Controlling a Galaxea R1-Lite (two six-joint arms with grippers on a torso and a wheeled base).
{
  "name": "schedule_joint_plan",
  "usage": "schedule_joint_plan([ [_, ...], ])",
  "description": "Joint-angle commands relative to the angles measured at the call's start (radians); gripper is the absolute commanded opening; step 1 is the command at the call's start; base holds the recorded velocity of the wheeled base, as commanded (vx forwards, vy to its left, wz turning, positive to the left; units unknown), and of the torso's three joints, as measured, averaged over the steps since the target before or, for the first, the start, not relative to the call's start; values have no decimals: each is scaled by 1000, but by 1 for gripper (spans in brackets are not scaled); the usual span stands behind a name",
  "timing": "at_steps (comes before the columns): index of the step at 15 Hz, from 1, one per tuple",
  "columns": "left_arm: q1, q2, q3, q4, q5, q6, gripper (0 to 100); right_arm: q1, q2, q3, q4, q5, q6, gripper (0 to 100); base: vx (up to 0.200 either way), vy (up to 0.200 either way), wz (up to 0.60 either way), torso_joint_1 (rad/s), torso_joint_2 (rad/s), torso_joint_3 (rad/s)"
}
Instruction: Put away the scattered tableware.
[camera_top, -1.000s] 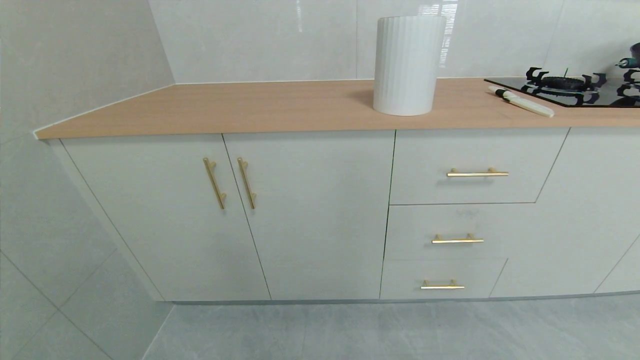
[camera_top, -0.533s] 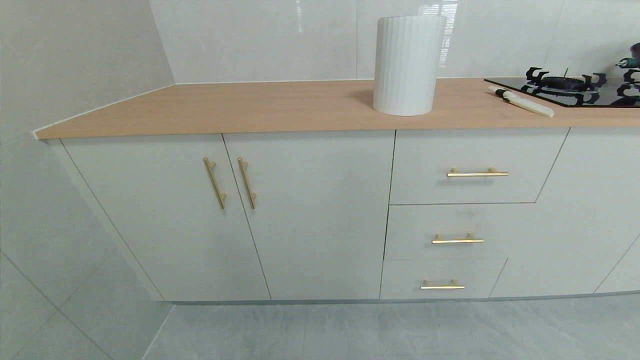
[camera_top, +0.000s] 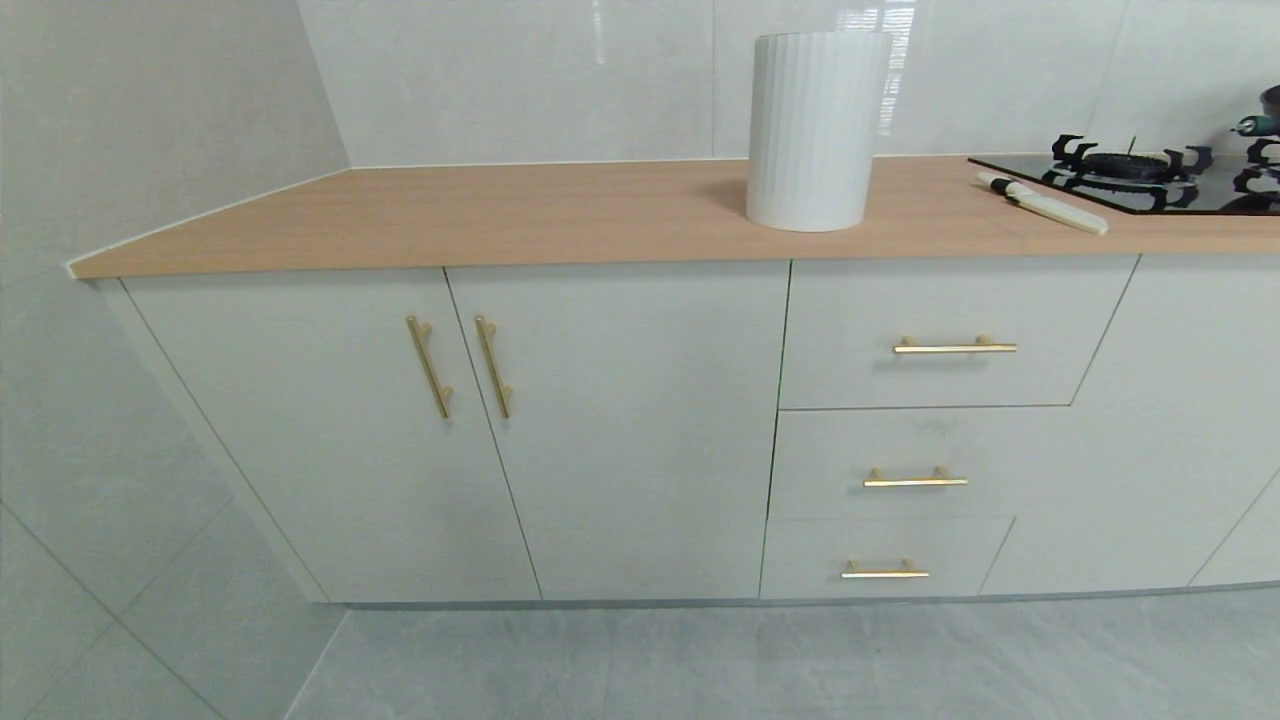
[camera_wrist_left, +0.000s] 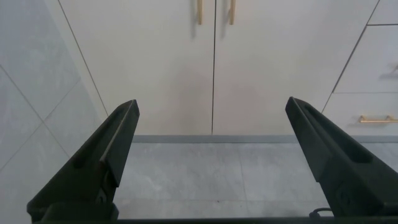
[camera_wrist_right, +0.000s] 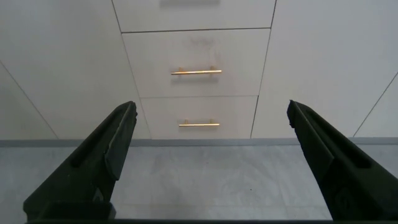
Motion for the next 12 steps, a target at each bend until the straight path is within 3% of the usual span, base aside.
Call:
schedule_joint_plan([
  [1,0,2,0,0,0,0,100,1,3,0,1,0,0,100,200,0,0,-2,-2,-2],
  [12,0,2,0,0,0,-2,100,1,4,0,1,0,-2,100,200,0,0,3,2,3],
])
